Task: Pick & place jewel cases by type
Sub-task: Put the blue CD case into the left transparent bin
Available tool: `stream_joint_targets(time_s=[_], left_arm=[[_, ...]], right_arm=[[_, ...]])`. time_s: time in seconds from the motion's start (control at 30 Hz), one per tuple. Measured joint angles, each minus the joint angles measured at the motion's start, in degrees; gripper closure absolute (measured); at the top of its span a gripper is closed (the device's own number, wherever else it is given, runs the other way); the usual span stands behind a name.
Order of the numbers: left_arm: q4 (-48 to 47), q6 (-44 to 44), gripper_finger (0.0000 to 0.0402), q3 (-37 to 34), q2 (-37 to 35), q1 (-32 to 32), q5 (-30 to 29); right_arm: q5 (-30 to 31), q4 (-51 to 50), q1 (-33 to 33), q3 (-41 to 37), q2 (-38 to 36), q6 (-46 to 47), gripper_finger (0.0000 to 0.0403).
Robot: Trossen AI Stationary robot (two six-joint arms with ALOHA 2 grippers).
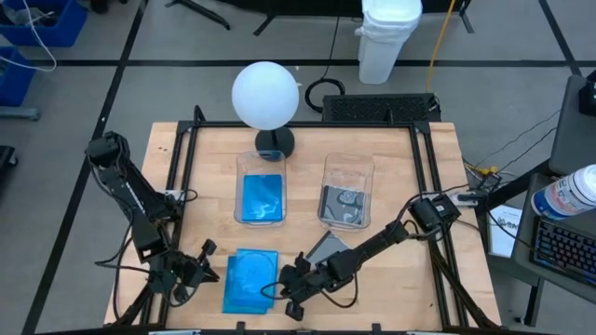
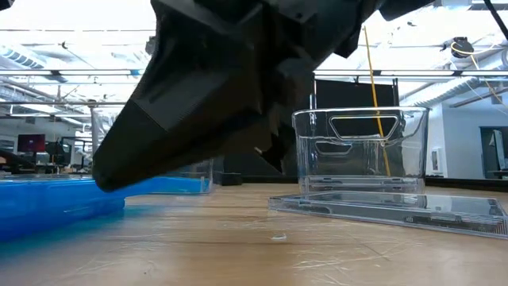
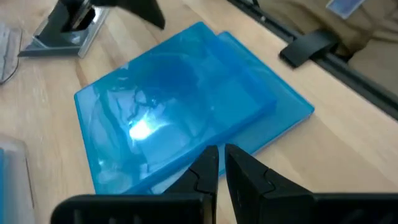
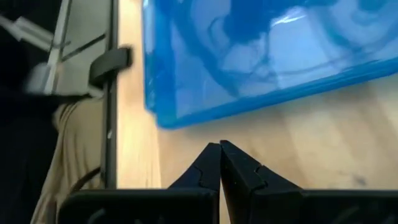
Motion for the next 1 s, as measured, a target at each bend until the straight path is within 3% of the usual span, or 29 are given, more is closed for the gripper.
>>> stream_joint_targets(time_s=[0.13,0.6,1.0], left_arm=[[-0.95,1.76,0.0364,0.00,0.00,0.00,-0.39],[2.72,-1.41,0.0364,0.02,1.42,-0.08,-1.38],[15.13,1.86,0.0364,0.07,11.94,-0.77,6.98]], right_arm=[[-3.47,1.13,0.12,0.00,0.00,-0.53,0.0370],[-4.37,2.08,-3.05,-0.02,0.00,2.85,0.0218],[-6.81,-0.82,-4.87,-0.48,0.00,4.50,0.0183]])
